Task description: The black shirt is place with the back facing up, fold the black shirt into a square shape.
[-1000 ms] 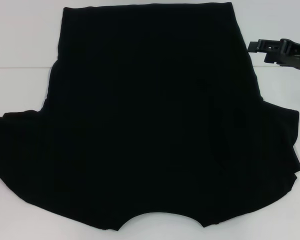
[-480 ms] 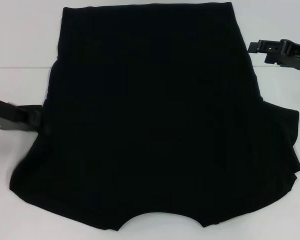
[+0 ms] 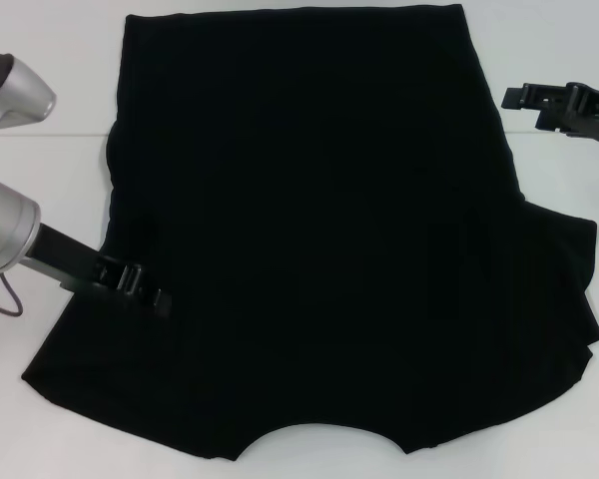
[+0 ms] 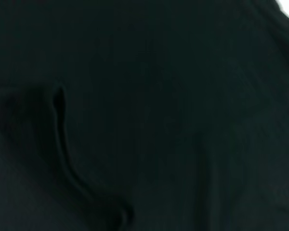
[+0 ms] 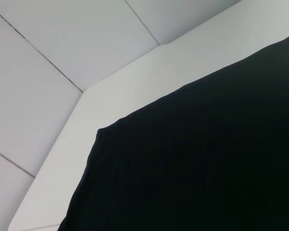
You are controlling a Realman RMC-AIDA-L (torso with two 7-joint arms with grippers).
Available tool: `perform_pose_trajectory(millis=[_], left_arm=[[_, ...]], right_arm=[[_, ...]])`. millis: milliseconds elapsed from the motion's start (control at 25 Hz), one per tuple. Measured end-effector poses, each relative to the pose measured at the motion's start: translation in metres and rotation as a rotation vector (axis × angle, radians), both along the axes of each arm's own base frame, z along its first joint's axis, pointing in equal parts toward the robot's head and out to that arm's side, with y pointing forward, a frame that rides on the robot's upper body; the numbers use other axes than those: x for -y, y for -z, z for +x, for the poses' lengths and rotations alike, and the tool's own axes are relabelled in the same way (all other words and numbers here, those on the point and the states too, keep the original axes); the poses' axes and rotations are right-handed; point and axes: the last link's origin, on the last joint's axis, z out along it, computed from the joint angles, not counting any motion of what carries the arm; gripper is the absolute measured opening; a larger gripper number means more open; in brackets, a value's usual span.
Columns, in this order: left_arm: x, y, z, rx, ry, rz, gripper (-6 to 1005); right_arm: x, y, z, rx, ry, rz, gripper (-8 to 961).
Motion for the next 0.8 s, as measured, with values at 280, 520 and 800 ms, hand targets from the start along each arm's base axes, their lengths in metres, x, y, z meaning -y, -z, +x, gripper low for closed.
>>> perform_pose_trajectory(millis=[280,520,800], left_arm=[[0.005,-0.039,-0.031,0.118,-0.116,0.147,254],[0.034,-0.049,-0.035,0.298,0.181,0.112,436],[0.042,-0.028,-0.042,0.334,0.339,0.196,572]], right_arm=[[0.0,-0.001,0.0,0.004,-0.001,-0.005,804],[0.009,0.0,0.002,0.061,-0.025,-0.101,803],[0.029,-0.006,0.015,0.122,0.015,-0.233,802]])
